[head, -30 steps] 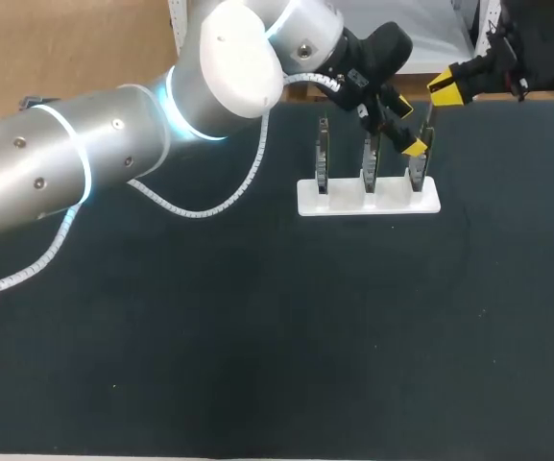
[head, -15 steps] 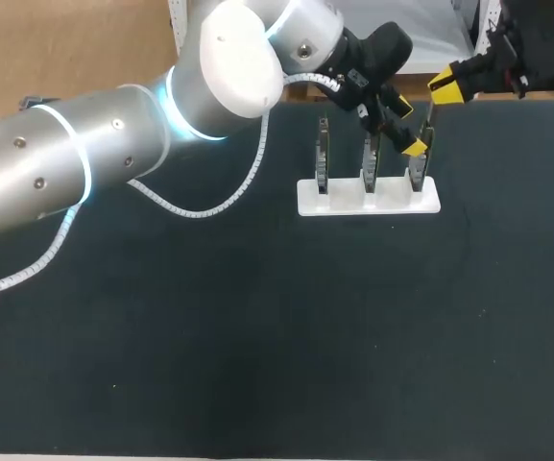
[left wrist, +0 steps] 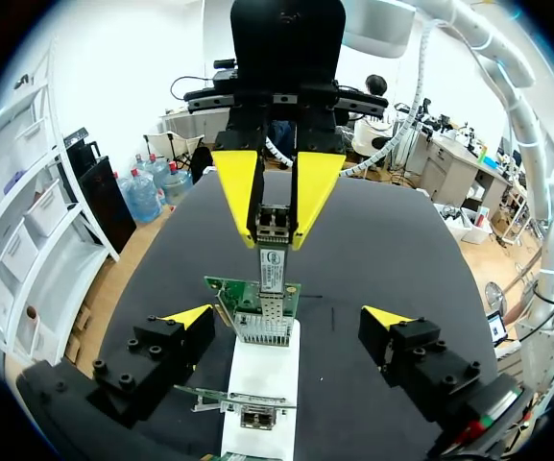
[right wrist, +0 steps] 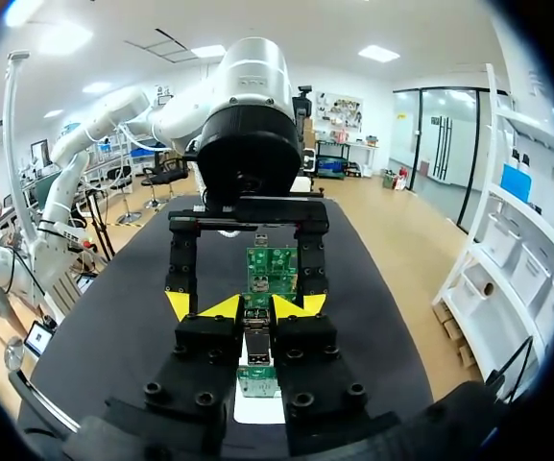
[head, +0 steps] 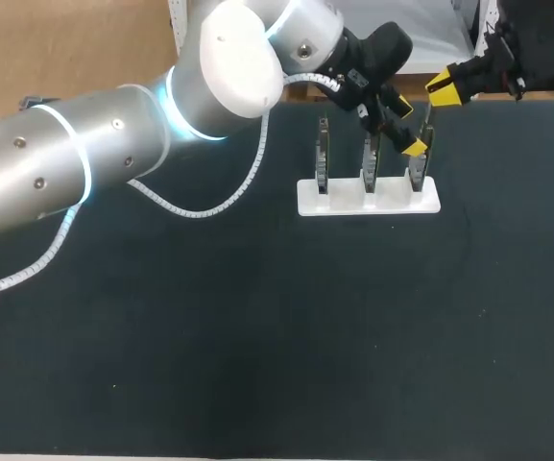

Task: Pick up the optical module with the left hand, and insert it into the network port with the right hand.

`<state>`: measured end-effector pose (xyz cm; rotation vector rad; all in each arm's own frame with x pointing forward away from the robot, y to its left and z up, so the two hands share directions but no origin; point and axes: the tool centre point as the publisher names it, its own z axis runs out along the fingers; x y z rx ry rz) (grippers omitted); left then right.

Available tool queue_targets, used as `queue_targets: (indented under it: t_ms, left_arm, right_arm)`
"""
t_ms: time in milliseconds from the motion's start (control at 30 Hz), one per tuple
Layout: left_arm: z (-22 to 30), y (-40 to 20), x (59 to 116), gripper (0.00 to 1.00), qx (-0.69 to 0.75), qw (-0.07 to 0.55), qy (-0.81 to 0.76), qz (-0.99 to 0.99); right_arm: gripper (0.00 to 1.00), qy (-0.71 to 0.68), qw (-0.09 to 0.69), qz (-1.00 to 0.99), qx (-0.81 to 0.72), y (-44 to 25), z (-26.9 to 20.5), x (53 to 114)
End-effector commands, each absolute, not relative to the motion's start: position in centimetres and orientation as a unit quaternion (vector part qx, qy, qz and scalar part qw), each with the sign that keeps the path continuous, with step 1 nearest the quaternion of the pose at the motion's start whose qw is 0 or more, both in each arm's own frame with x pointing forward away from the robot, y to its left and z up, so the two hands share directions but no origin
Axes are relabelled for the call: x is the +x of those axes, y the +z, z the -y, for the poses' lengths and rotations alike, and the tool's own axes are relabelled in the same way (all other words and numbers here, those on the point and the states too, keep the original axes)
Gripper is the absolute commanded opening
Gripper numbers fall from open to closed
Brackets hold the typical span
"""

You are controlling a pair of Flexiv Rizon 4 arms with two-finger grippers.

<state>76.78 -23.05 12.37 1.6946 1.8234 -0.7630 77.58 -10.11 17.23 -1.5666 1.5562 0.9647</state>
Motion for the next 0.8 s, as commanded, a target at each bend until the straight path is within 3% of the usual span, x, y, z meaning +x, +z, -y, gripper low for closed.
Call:
queue_targets:
  t_ms: [33, 800]
  left_arm:
    - [23.13, 12.44, 76.86, 1.00, 0.628, 0.264, -0.282, -0.676]
    - [23.13, 12.44, 76.86, 1.00, 0.628, 0.264, -0.282, -0.676]
  right_arm:
    - [0.00, 0.374, 0.356, -0.604, -0.607, 16.99, 10.05, 77.63]
    - [0.00, 0.381, 0.351, -0.611, -0.599, 16.05, 10.19, 77.55]
